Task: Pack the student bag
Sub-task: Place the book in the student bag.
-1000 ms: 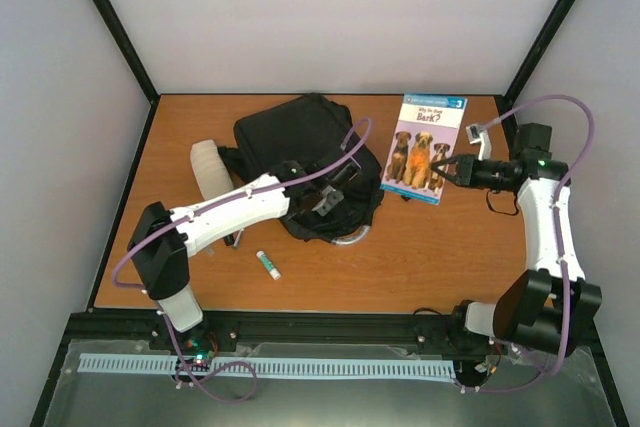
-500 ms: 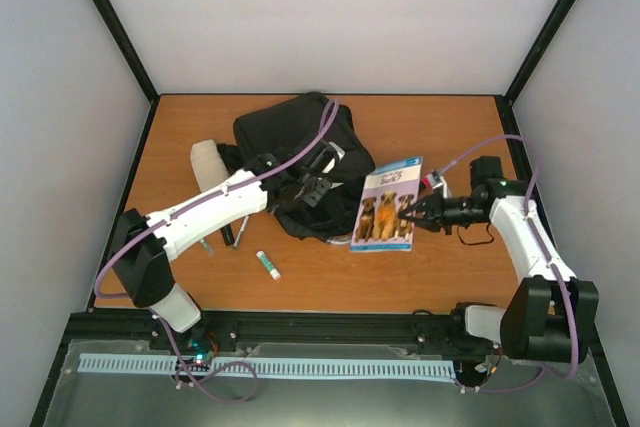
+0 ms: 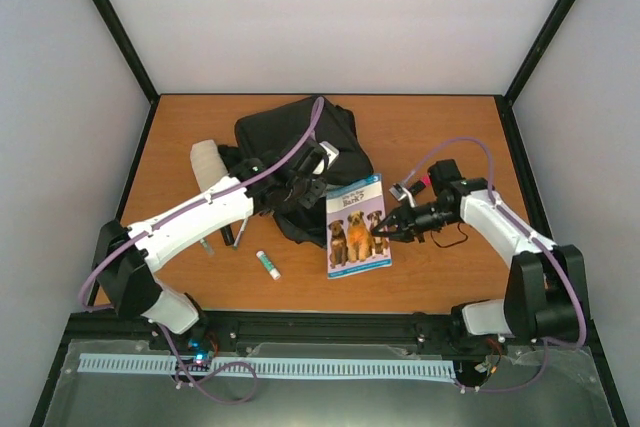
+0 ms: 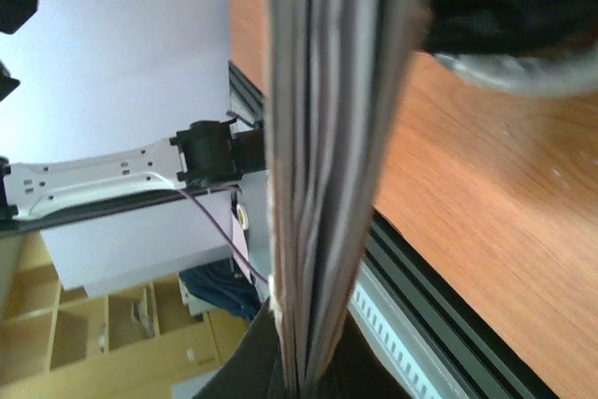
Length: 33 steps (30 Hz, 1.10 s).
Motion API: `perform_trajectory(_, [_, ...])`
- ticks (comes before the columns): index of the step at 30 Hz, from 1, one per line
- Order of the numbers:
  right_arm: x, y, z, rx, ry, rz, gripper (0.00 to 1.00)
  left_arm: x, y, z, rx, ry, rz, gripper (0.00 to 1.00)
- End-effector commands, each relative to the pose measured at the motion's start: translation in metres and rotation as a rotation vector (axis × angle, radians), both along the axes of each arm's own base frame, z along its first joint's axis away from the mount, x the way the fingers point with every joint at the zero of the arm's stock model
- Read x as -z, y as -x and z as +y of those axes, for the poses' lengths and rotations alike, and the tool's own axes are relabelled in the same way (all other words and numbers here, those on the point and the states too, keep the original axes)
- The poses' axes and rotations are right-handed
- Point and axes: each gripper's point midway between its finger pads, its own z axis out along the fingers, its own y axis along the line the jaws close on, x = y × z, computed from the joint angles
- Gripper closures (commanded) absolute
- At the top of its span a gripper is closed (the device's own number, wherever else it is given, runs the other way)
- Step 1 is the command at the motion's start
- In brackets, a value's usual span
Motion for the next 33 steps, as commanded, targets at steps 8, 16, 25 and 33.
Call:
perform_trajectory(8, [-0.019,-0.029,0.051,-0.207,-0.190,-0.109,0.97,-0.046,-0.006,-0.004,-0.007,0.118,-0.117,0.99])
perform_trajectory(16, [0.014,-0.029,0.062,-0.254,-0.190,-0.084,0.97,-0.043,-0.012,0.002,-0.048,0.112,-0.103,0.99])
perform_trajectory(25, [0.038,-0.039,0.070,-0.280,-0.249,-0.118,0.97,-0.043,-0.009,0.001,-0.025,0.113,-0.099,0.99])
perform_trajectory(33, [0.050,-0.065,0.076,-0.246,-0.168,-0.104,0.97,-0.041,-0.007,0.000,-0.013,0.114,-0.089,0.99])
